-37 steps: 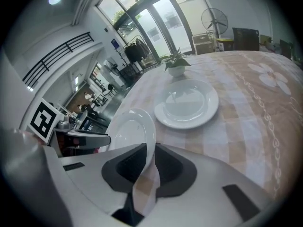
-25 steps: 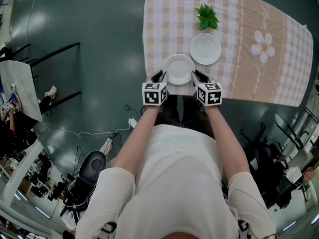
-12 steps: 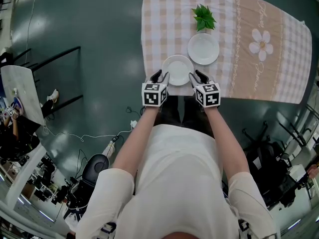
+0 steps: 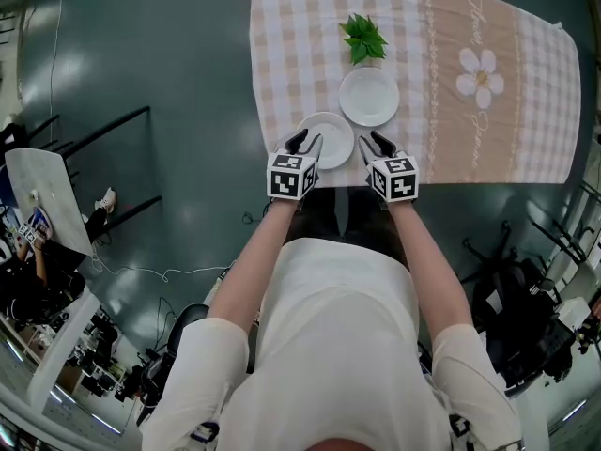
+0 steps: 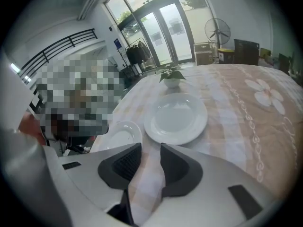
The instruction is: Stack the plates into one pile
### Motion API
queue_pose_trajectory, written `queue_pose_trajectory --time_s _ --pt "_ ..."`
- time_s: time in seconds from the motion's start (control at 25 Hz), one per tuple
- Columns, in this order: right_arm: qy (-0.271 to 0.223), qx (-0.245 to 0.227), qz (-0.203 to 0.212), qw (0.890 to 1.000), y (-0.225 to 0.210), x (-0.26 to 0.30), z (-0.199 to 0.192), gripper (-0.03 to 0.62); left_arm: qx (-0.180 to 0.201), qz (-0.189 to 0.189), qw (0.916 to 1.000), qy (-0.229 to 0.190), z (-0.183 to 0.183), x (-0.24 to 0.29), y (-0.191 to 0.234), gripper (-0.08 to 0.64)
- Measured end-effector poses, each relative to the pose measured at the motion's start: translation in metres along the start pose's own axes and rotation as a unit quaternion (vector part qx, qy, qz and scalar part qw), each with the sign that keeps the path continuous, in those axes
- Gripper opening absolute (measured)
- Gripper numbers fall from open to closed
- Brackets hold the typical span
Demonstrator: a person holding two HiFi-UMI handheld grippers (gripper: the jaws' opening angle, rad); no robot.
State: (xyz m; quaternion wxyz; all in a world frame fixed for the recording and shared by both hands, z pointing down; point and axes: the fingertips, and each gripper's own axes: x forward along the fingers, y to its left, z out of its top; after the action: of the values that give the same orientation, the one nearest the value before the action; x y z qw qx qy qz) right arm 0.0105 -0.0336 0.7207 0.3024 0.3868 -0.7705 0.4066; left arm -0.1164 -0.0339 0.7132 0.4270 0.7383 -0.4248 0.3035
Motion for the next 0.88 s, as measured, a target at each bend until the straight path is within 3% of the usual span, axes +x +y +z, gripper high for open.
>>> queue_pose_trajectory --time_s 0.28,0.88 --pt "-0.014 0.015 -0.017 1.000 -0.027 -0.006 0.013 0.144 0.052 -0.029 0.9982 0.010 0.031 0.021 -0.020 0.138" --pt "-0.034 0.054 -0.048 0.997 -0.072 -0.009 0.029 0.145 0.118 -0.052 0.9907 0.045 0.065 0.059 -0.030 0.138"
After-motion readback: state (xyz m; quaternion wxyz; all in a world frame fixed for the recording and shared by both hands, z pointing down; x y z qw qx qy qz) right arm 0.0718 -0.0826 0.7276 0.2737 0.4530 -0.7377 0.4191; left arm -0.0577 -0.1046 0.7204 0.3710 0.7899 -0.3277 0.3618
